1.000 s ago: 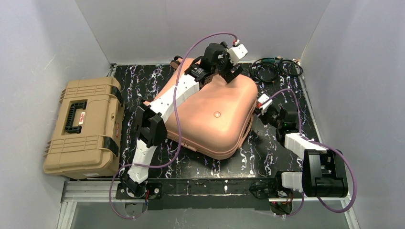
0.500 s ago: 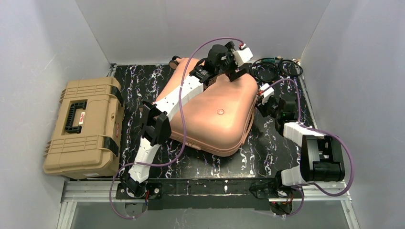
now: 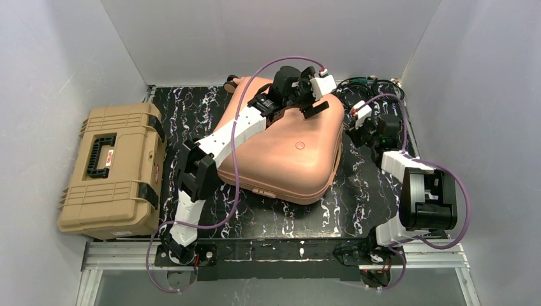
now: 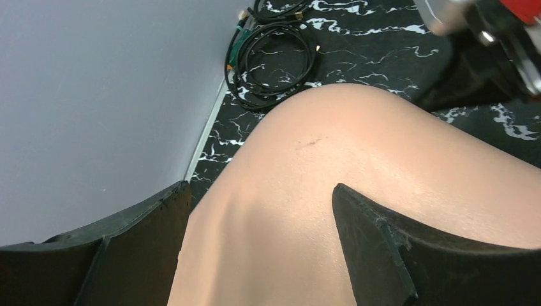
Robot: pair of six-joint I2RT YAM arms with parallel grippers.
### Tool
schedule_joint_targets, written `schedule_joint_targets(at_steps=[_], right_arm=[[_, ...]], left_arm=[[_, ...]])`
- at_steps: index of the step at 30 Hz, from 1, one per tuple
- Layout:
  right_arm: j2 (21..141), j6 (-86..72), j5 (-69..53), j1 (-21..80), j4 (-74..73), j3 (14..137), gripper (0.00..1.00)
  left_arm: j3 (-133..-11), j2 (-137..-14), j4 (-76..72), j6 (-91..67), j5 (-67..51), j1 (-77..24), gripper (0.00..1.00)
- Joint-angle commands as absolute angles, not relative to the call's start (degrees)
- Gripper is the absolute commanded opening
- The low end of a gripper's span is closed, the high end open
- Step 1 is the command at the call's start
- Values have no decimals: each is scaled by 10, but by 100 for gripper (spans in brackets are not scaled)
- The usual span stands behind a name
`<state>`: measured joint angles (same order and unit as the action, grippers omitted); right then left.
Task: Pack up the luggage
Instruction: Zip the luggage at the center of the board.
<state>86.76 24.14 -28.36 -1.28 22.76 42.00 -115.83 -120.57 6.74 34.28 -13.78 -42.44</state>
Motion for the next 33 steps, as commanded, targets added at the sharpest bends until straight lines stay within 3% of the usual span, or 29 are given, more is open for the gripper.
schedule_joint_targets(at_steps=[1, 12, 19, 28, 30, 33], right_arm=[[857, 251, -203, -47, 257, 453, 7], [868, 252, -247, -48, 255, 471, 1], [928, 234, -228, -47, 252, 547, 1], [1009, 277, -305, -33, 225, 642, 1], [1017, 283, -322, -33, 219, 654, 1], [1012, 296, -345, -33, 216, 650, 1]], left_arm=[[-1097, -1216, 227, 323, -165, -433, 80], [-1098, -1213, 232, 305, -173, -440, 80], [-1084, -1217, 256, 312, -201, -455, 55], [-1037, -1205, 261, 319, -202, -477, 49], [-1038, -1196, 259, 308, -182, -477, 49], [-1039, -1159, 236, 278, -76, -470, 62]])
